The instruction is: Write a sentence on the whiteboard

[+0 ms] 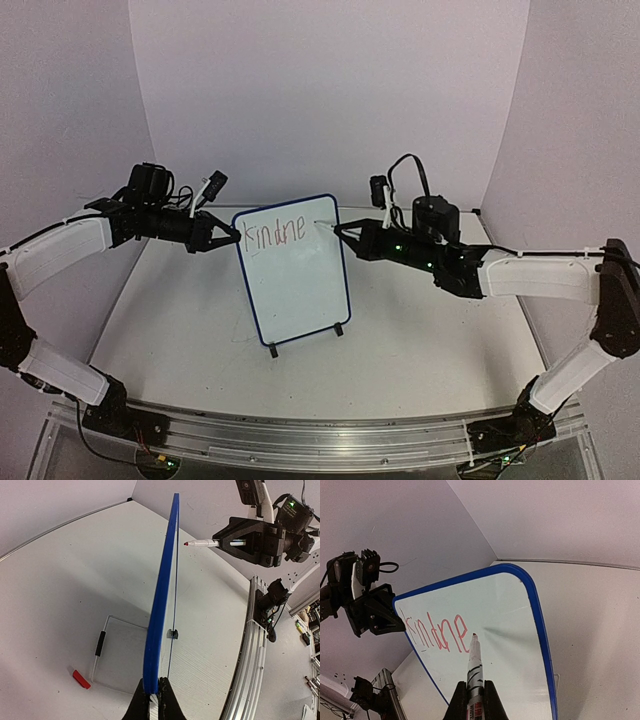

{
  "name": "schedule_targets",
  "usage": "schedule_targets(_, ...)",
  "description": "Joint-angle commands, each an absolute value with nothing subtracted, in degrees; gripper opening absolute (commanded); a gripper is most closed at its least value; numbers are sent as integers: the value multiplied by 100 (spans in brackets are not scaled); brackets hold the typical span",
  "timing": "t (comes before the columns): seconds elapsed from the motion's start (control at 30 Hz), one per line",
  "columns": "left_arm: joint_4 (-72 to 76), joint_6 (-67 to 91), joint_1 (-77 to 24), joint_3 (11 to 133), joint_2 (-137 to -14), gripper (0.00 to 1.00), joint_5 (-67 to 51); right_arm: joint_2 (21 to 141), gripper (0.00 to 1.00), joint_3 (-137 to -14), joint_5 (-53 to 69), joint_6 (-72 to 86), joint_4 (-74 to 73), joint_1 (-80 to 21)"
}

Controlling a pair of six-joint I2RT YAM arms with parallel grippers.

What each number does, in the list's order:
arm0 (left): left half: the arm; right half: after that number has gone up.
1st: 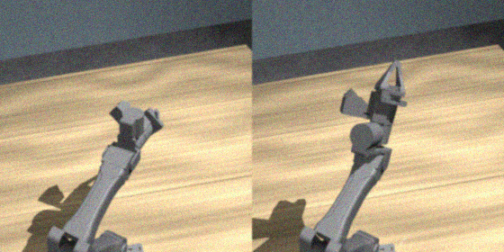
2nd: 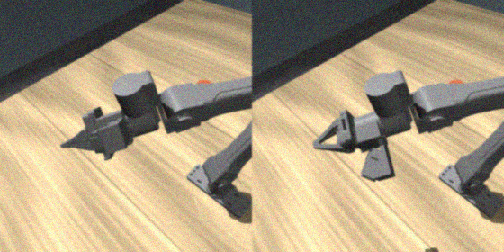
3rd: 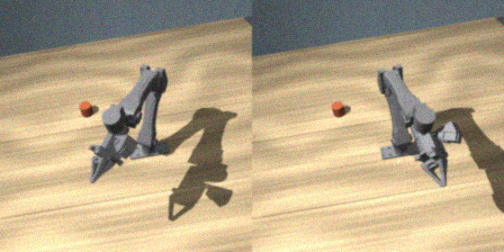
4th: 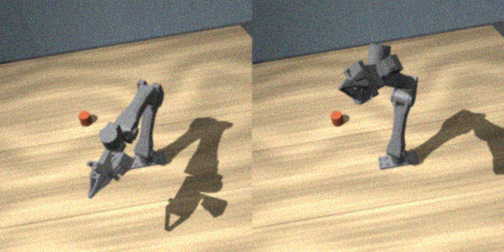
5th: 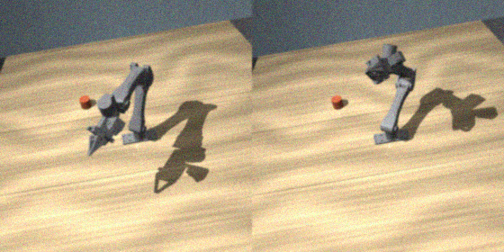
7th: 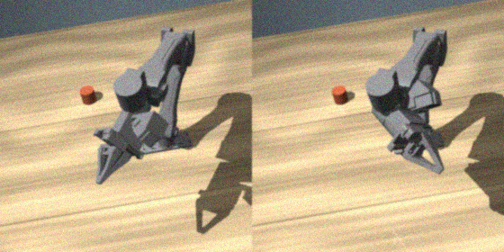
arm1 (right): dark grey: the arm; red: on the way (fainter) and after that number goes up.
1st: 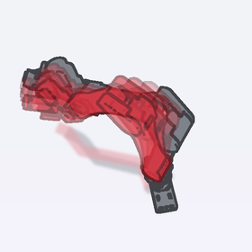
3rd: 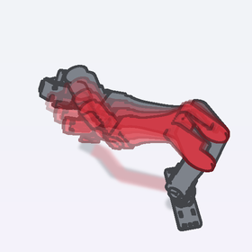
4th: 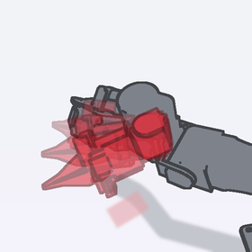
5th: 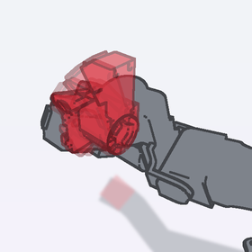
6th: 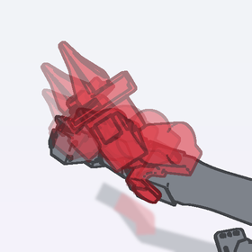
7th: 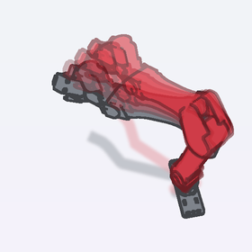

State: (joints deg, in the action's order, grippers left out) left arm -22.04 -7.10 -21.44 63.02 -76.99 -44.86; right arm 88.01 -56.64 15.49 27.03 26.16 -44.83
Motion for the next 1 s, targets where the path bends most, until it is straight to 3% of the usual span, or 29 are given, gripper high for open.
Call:
schedule_targets(0.0, -2665, -1002, -2269, 6361, -7858, 0, -4192, 8945, 0, -5960, 1501, 2631, 2870, -4446)
schedule_targets(0.97, -2698, -1027, -2283, 6364, -7840, 0, -4159, 9347, 0, -6126, 1684, 2622, 2942, -4421)
